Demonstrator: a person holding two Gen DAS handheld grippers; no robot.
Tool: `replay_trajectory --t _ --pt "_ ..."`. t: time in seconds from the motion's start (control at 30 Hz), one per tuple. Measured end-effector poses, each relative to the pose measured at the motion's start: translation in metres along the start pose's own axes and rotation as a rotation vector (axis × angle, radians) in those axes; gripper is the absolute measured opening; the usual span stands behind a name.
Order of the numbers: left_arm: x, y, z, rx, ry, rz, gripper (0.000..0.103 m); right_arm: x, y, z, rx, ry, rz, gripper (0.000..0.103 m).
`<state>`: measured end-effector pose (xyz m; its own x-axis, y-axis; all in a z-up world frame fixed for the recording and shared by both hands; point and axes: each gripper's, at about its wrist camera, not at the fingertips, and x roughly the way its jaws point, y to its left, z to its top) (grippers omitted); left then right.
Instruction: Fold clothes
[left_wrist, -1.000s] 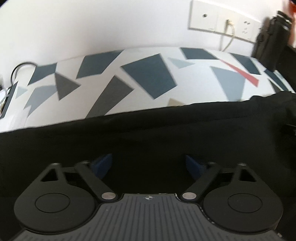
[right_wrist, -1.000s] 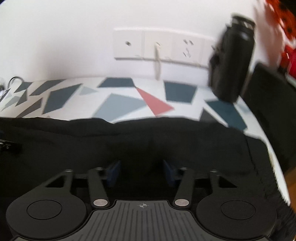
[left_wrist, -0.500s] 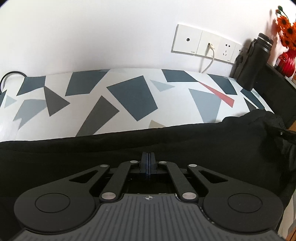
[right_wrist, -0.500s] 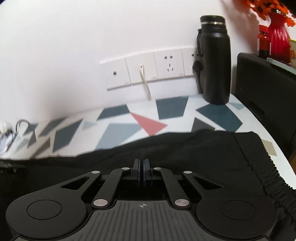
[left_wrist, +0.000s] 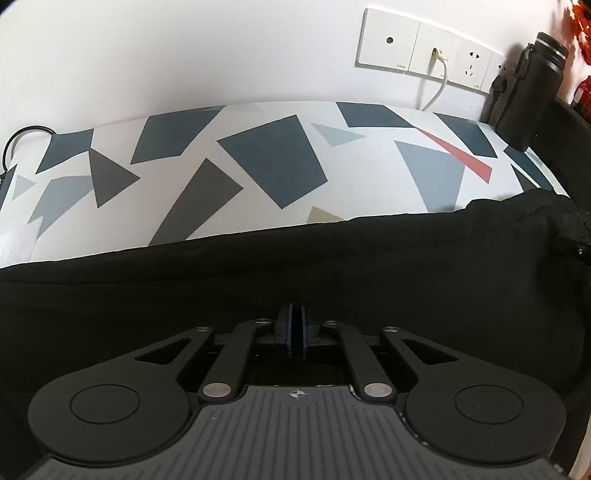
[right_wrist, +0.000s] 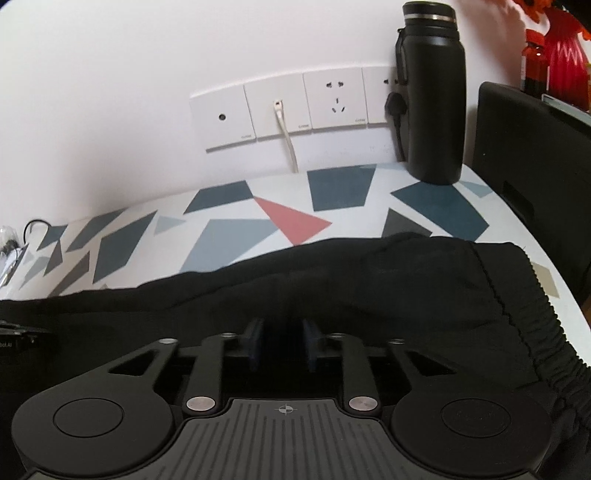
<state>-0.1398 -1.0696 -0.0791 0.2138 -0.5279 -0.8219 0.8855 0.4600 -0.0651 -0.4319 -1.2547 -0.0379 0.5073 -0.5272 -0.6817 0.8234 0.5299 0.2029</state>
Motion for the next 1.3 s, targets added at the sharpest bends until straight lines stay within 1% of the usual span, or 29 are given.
replay_trajectory --t 0.03,0.13,0.2,0.27,0.3,0.37,0.4,0.43,0.5,0.57,0.73,0.8,0.87,0.97,1.0,1.03,1.07,1.1,1.13,1.17,1.2,1.23,1.3 --pt "0.000 -0.001 0.000 0.004 0.002 -0.002 0.011 0.001 0.001 -0.001 -0.007 0.005 -0.001 0.031" --pt "0.002 -0.003 0.002 0.022 0.007 -0.006 0.017 0.004 0.006 -0.004 -0.042 0.025 -0.010 0.035" --pt "0.003 -0.005 0.002 0.033 0.008 -0.007 0.022 0.002 0.006 -0.004 -0.040 0.015 -0.004 0.036" --pt "0.004 -0.008 0.003 0.046 0.007 -0.006 0.027 0.000 0.006 -0.004 -0.036 0.003 0.002 0.036" --pt "0.004 -0.009 0.003 0.053 0.005 -0.005 0.028 -0.001 0.006 -0.004 -0.034 -0.002 0.005 0.034" --pt "0.004 -0.010 0.002 0.060 -0.002 -0.013 0.026 -0.003 0.005 -0.004 -0.030 -0.014 0.011 0.023" --pt "0.004 -0.008 0.001 0.050 -0.009 -0.033 0.007 -0.004 0.005 -0.004 -0.028 -0.020 0.014 0.013" --pt "0.004 -0.006 0.000 0.040 -0.015 -0.052 0.001 -0.005 0.005 -0.004 -0.026 -0.025 0.017 0.008" --pt "0.002 0.000 -0.001 0.001 -0.033 -0.081 0.000 -0.007 0.005 -0.004 -0.022 -0.037 0.023 0.005" --pt "-0.002 0.004 -0.001 -0.027 -0.057 -0.095 0.000 -0.009 0.004 -0.004 -0.018 -0.049 0.029 0.004" --pt "-0.023 0.004 0.010 -0.035 -0.152 -0.109 0.000 -0.022 0.004 0.005 0.012 -0.119 0.040 0.002" --pt "-0.026 0.003 0.018 -0.032 -0.178 -0.111 0.000 -0.020 0.003 0.010 0.019 -0.128 0.045 0.002" --pt "-0.021 0.004 0.026 -0.027 -0.162 -0.112 0.000 -0.011 0.003 0.015 0.020 -0.113 0.038 0.002" --pt "-0.011 0.009 0.029 -0.056 -0.069 -0.109 0.001 0.001 0.003 0.019 0.015 -0.084 0.035 0.002" --pt "-0.009 0.009 0.028 -0.053 -0.038 -0.093 0.006 0.003 0.003 0.019 0.014 -0.073 0.036 0.002" --pt "-0.009 0.007 0.025 -0.032 -0.013 -0.062 0.020 0.004 0.003 0.018 0.009 -0.063 0.036 0.002" --pt "-0.009 0.005 0.020 -0.014 0.003 -0.042 0.029 0.005 0.003 0.016 0.004 -0.053 0.036 0.002" --pt "-0.009 0.003 0.015 0.004 0.020 -0.021 0.047 0.005 0.002 0.014 -0.001 -0.045 0.034 0.004" --pt "-0.008 0.001 0.010 0.019 0.035 -0.005 0.062 0.006 0.002 0.012 -0.004 -0.031 0.031 0.010" --pt "-0.006 -0.002 0.005 0.028 0.047 0.007 0.067 0.006 0.002 0.010 -0.005 -0.022 0.022 0.016" --pt "-0.004 -0.004 0.002 0.037 0.053 0.016 0.069 0.006 0.001 0.007 -0.006 -0.018 0.017 0.029" --pt "-0.002 -0.006 0.000 0.045 0.050 0.022 0.071 0.007 0.001 0.004 -0.004 -0.010 0.016 0.032" --pt "0.002 -0.010 -0.004 0.061 0.043 0.034 0.072 0.009 0.001 0.001 -0.004 0.010 0.016 0.033"
